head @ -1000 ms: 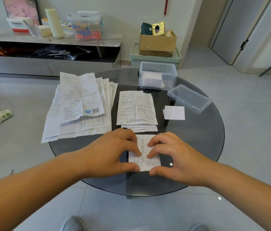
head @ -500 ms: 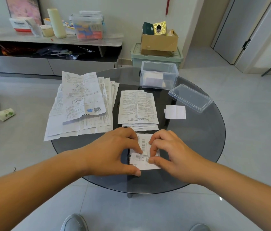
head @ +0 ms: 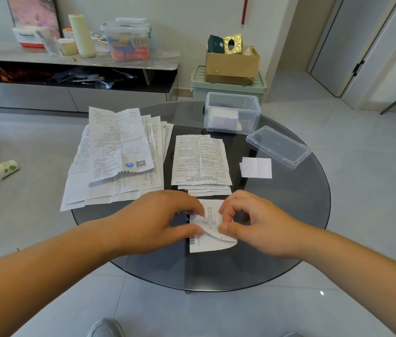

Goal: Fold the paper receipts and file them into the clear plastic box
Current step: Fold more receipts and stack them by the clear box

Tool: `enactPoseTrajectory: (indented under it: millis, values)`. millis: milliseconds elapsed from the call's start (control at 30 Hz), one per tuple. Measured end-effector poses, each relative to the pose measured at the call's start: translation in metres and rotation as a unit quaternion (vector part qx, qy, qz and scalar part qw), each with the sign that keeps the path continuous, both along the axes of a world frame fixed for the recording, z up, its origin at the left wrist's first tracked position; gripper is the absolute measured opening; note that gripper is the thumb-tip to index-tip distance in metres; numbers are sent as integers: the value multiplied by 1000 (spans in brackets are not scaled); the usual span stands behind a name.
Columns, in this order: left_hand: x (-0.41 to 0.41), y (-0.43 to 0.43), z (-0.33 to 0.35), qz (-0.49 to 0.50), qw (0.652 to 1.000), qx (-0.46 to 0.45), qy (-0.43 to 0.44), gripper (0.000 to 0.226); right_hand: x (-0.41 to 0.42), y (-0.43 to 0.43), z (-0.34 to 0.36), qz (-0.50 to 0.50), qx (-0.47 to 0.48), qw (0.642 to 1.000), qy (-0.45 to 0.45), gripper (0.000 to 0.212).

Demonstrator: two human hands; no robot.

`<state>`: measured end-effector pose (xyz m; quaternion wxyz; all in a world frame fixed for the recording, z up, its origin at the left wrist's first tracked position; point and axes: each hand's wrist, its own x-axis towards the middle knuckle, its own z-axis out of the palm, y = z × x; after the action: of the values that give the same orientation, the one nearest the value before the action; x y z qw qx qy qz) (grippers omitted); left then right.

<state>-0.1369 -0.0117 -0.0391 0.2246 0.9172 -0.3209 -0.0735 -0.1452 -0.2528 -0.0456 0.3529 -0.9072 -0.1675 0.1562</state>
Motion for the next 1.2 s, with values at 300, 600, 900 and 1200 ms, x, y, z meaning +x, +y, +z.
enactPoseTrajectory:
  millis: [300, 600, 900, 1200]
  values:
    - [2, -1, 1, 24, 998, -39, 39, 24, -14, -12, 13, 52, -88, 995, 0, 67]
    - [-2, -4, 1, 45, 996, -38, 61, 56, -10, -3, -6, 19, -55, 985, -163, 11]
    - [5, -30, -19, 120, 992, -24, -10, 53, 8, 5, -13, -122, -119, 974, -146, 54]
    - [14, -29, -19, 110, 993, -15, 40, 44, 10, 3, -9, -100, -173, 974, -105, 55]
